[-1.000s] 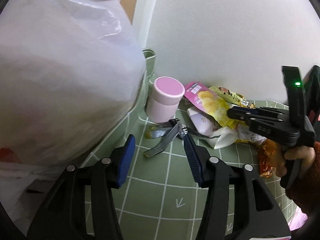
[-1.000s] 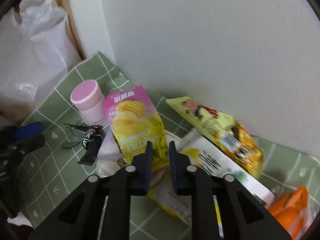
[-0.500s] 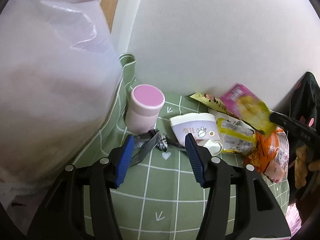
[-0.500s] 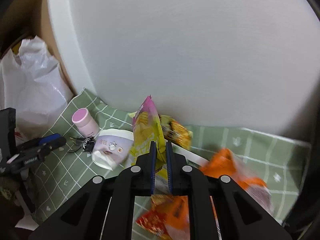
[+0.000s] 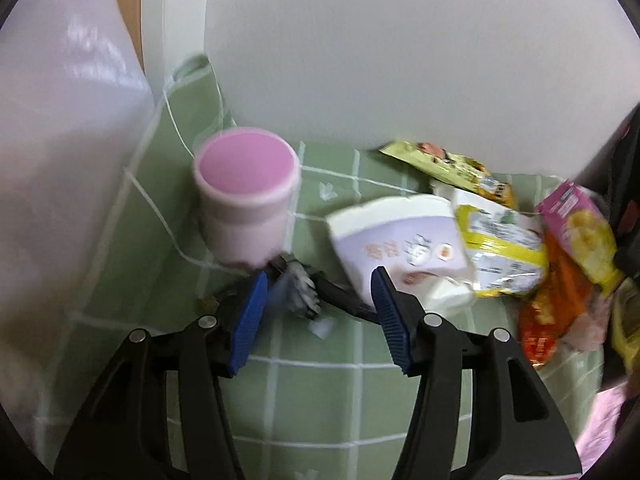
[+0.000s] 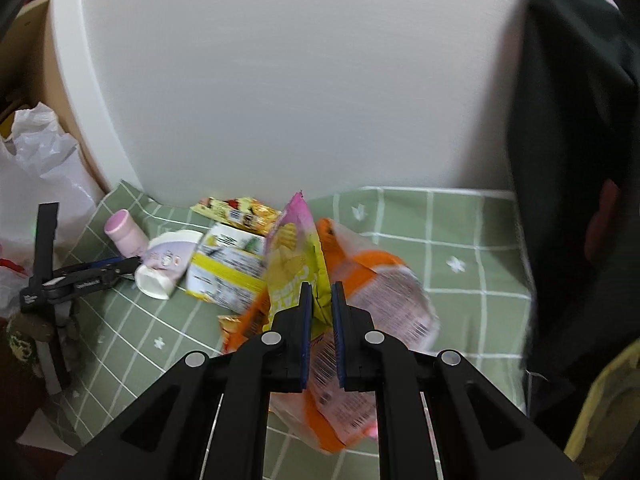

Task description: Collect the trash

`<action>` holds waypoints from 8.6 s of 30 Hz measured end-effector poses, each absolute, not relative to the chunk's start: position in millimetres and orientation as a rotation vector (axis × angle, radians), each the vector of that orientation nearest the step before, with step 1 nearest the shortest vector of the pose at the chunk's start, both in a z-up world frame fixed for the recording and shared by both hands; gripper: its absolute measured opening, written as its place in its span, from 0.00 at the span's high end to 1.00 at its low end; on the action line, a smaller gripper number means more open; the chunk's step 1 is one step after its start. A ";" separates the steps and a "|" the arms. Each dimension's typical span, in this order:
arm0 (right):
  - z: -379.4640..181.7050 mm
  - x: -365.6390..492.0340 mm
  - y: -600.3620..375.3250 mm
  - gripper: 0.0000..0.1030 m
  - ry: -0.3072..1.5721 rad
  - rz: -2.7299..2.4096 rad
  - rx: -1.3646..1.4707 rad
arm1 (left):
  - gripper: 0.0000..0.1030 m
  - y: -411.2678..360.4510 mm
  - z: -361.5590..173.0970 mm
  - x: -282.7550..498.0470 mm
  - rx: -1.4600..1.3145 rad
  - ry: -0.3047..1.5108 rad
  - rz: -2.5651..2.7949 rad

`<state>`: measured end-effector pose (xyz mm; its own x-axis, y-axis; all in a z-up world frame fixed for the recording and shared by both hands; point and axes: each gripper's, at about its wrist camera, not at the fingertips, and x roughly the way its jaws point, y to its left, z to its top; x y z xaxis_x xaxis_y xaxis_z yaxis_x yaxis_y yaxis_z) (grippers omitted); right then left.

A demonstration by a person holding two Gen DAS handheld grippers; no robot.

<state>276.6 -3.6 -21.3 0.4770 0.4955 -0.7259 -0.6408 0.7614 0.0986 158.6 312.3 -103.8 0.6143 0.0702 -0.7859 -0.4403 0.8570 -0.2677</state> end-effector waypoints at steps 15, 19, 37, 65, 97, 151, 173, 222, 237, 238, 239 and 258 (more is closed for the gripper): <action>-45.7 262.9 -22.1 0.90 0.836 0.695 -0.223 | 0.50 270.2 -71.6 127.0 -0.285 0.869 0.148; -59.0 254.7 -27.8 0.90 0.867 0.694 -0.235 | 0.50 281.8 -82.0 126.8 -0.306 0.920 0.188; -55.4 243.9 -51.0 0.90 0.866 0.691 -0.174 | 0.85 263.8 -69.9 139.1 -0.424 0.859 0.138; 31.9 244.1 -128.7 0.90 0.660 0.424 -0.066 | 0.85 159.7 16.9 222.0 -0.291 0.675 -0.261; 80.4 159.1 -378.7 0.90 0.556 -0.169 0.076 | 0.85 -188.8 60.2 292.2 0.093 0.771 -0.990; 43.9 212.6 -260.0 0.51 0.604 0.154 0.077 | 0.48 72.2 5.0 250.3 -0.166 0.665 -0.256; -6.7 272.5 31.7 0.49 0.730 0.745 -0.331 | 0.48 270.4 -74.5 159.2 -0.463 0.729 0.260; -41.4 271.3 -30.9 0.90 0.928 0.692 -0.170 | 0.37 236.0 -68.2 195.7 -0.507 0.812 0.024; -18.1 256.5 -56.5 0.50 0.710 0.625 -0.169 | 0.37 200.9 -65.2 186.1 -0.389 0.860 -0.046; -17.4 257.9 -60.7 0.50 0.713 0.620 -0.152 | 0.37 201.3 -66.0 185.0 -0.390 0.861 -0.043; -17.6 259.3 -64.6 0.50 0.718 0.611 -0.141 | 0.37 202.8 -66.3 184.7 -0.392 0.862 -0.040; -50.3 200.6 -174.0 0.50 0.916 0.434 -0.064 | 0.37 181.2 -74.3 179.7 -0.356 0.888 -0.108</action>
<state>200.6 -174.0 -50.3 0.5292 0.3366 -0.7789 -0.3900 0.9117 0.1291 179.7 181.2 -74.3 0.6300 -0.2381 -0.7392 -0.0544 0.9360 -0.3479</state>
